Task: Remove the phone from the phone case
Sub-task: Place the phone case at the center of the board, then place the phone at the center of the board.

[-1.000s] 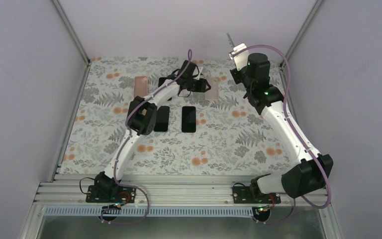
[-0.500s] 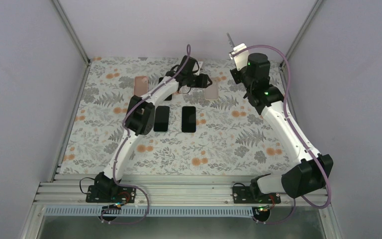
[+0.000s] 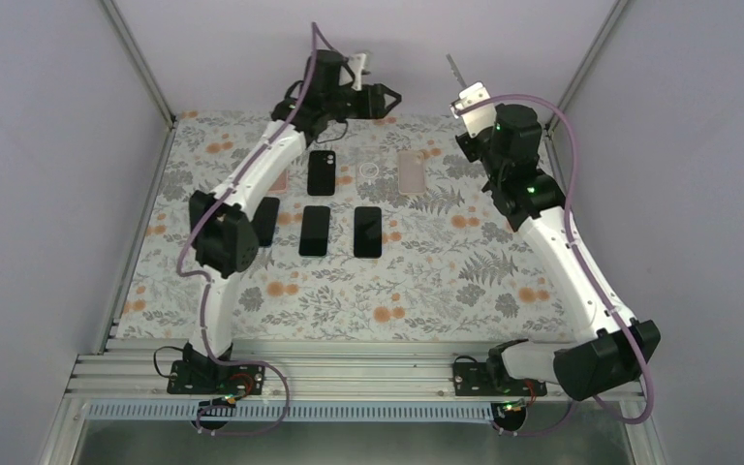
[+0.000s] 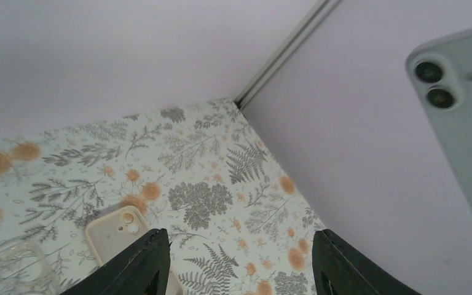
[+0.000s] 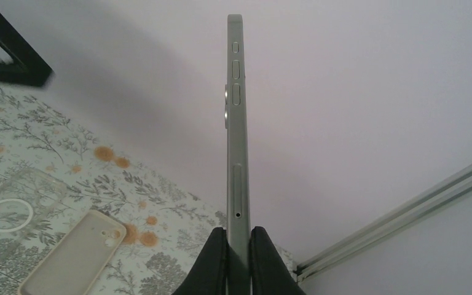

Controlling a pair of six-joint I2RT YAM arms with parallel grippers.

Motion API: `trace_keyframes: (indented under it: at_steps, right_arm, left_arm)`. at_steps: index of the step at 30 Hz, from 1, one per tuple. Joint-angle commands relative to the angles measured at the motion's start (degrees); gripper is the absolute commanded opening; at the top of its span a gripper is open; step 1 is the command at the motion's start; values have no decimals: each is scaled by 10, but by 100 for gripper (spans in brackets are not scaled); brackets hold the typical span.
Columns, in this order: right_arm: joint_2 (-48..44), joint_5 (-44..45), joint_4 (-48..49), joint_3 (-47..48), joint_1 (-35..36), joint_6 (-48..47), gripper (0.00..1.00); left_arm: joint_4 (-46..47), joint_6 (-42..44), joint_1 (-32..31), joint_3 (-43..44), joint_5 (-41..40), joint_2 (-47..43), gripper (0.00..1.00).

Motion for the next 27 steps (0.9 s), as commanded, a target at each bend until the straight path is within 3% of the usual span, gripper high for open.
trace_keyframes:
  at_steps: [1,9,16,22,27]
  right_arm:
    - [-22,4,52,28,-1,-64,4]
    - [-30,98,123,-9,44,-169,4]
    - [-20,213,282,-94,98,-286,4]
    - [-16,245,373,-149,139,-349,4]
    - [-14,252,424,-192,169,-395,4]
  left_arm:
    - [36,-33,37,-63,55,-74,58]
    - [113,-74,80,-171,139,-193,58]
    - [188,-153,103,-255,210,-235,59]
    - [262,-212,102,-324,230,-254,61]
    - [314,-257,97,-360,247,-249,74]
